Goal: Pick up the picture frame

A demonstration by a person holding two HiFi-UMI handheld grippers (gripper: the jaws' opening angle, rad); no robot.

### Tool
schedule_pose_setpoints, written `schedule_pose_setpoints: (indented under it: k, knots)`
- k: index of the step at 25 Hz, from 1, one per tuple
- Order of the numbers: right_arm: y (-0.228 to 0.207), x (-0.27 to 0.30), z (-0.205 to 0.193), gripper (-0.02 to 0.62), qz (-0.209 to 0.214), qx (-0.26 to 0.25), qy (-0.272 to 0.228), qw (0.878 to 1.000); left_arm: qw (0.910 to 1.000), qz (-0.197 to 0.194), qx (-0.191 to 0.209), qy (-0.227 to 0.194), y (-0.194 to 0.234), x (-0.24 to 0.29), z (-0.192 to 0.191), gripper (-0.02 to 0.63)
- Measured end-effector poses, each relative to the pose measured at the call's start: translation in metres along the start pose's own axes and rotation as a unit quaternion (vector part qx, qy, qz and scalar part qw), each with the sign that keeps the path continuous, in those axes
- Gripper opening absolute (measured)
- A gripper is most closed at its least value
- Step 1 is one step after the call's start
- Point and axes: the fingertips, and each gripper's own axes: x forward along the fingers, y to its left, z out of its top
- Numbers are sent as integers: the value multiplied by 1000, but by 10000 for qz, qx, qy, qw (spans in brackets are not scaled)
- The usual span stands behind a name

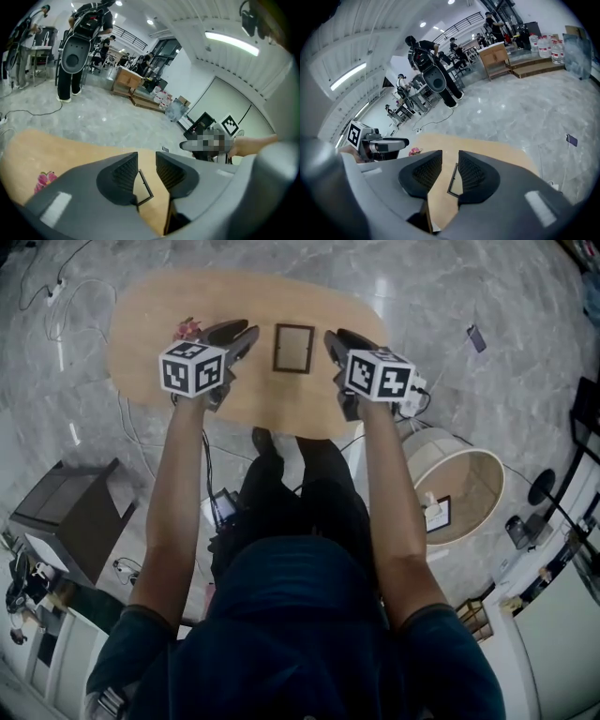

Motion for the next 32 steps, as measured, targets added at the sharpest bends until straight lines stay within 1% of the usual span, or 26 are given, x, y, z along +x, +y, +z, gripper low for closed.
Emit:
schedule_pose_setpoints:
  k: [5,11,14,19,24,32]
  knots:
    - [-26,38,-38,91,-31,225,401,9989,9982,2,-520,282,26,32,-45,121]
    - [-45,75,-75,91,-69,388,797,9960,9943,-7,-936,511,47,60,-86,130]
    - [-52,91,-90,91,-80,471,958,9943,9925,62,-1027,667,57,74,-105,135]
    - [-62,116,-113,91,-96,565,1194,9912,9887,19,-1213,880,64,97,-134,142]
    - [-71,134,-135,91,-138,665,1426,9874,9853,45,-1296,1110,70,113,-161,152]
    - [-80,148,-158,91,-98,804,1587,9840,9814,219,-1392,1304,76,133,-191,161]
